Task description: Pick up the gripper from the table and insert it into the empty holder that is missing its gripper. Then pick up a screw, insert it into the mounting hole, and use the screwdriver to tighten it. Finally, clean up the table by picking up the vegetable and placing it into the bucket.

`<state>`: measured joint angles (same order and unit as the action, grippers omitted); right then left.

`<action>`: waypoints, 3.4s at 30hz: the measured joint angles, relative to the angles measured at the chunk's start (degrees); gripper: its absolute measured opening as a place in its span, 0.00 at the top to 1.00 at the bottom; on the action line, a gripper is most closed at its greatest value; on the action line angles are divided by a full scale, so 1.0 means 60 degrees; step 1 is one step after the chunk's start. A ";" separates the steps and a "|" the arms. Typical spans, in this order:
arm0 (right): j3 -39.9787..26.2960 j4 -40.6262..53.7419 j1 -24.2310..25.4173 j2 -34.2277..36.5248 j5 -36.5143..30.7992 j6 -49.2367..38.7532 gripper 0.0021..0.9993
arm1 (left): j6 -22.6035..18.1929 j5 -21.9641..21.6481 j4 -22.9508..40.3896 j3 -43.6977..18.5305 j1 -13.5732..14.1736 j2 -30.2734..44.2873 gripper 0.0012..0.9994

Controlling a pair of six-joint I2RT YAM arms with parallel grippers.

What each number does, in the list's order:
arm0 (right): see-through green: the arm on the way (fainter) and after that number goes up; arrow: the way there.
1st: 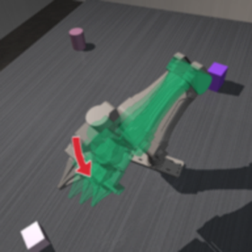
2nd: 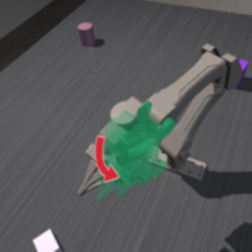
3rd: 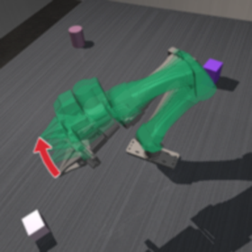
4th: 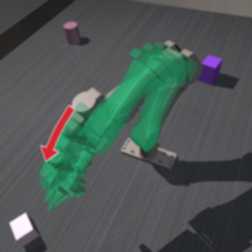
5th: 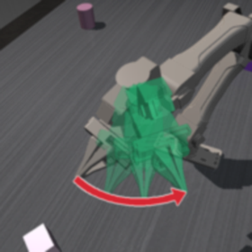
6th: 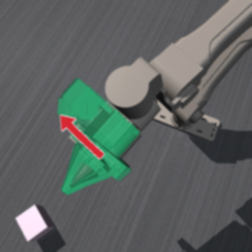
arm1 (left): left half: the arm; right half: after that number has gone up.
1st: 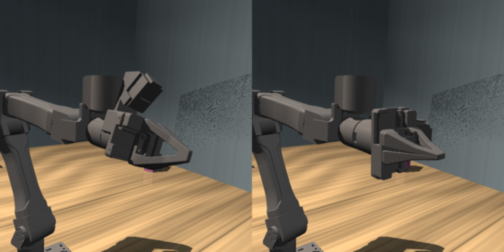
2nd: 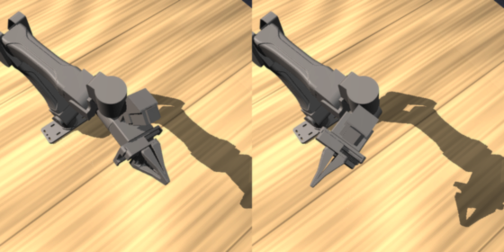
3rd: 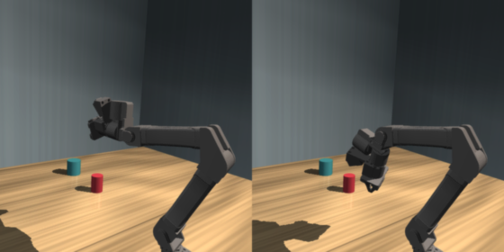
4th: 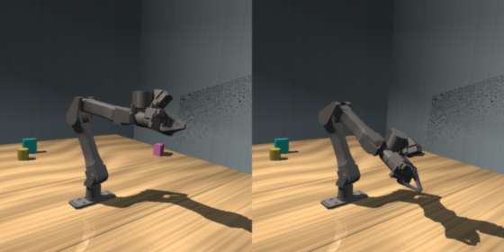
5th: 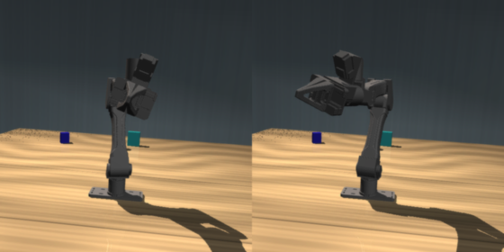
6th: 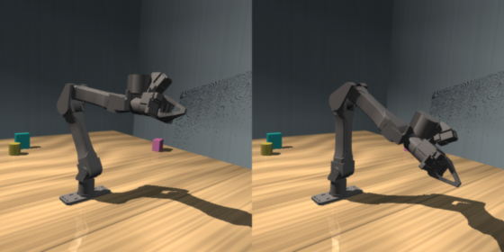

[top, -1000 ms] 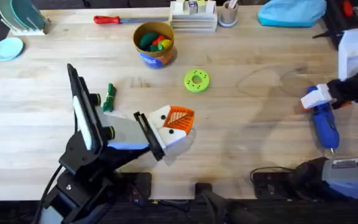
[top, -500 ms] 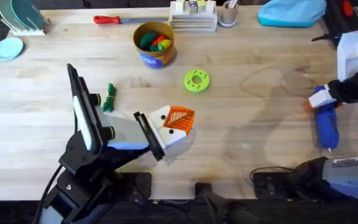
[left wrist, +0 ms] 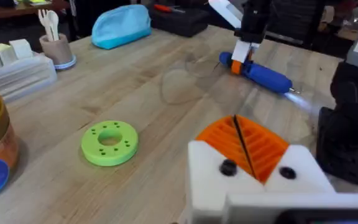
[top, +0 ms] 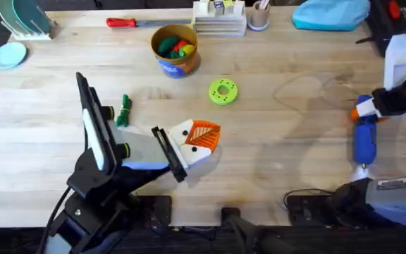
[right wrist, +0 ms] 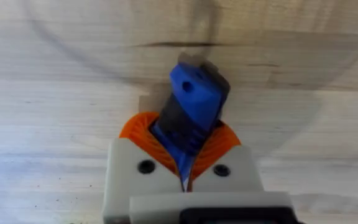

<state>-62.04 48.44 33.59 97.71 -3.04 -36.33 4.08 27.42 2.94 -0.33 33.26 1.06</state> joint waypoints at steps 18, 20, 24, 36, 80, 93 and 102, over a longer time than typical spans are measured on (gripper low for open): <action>0.0040 -0.2973 -0.0385 -0.4312 0.2708 0.2433 0.98 | 0.0000 0.0000 -0.0004 0.0003 0.0000 0.0000 1.00; 0.0040 -0.3297 -0.0582 -0.4892 0.3173 0.2815 0.98 | 0.0000 0.0000 -0.0001 0.0003 0.0000 0.0000 1.00; 0.0040 -0.3649 -0.1241 -0.5888 0.3759 0.3395 0.98 | 0.0000 0.0000 -0.0004 0.0003 0.0000 0.0000 1.00; 0.0820 -0.5109 -0.4513 -0.8581 0.4278 0.5142 0.98 | 0.0000 0.0000 -0.0001 0.0003 0.0000 0.0000 1.00; 0.4747 -1.4869 -1.3305 -0.7393 0.4479 0.5755 0.98 | 0.0000 0.0000 -0.0004 0.0003 0.0000 0.0000 1.00; 0.4747 -1.4705 -1.3305 -0.7158 0.4480 0.5689 0.98 | -0.0003 0.0000 -0.0003 0.0003 0.0000 0.0000 1.00; 0.4747 -1.4495 -1.3304 -0.7168 0.4426 0.5686 0.98 | 0.0004 0.0000 0.0011 0.0003 0.0000 0.0000 1.00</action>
<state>-33.56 -38.53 -46.23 54.70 23.51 -2.22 4.10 27.42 3.01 -0.32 33.26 1.06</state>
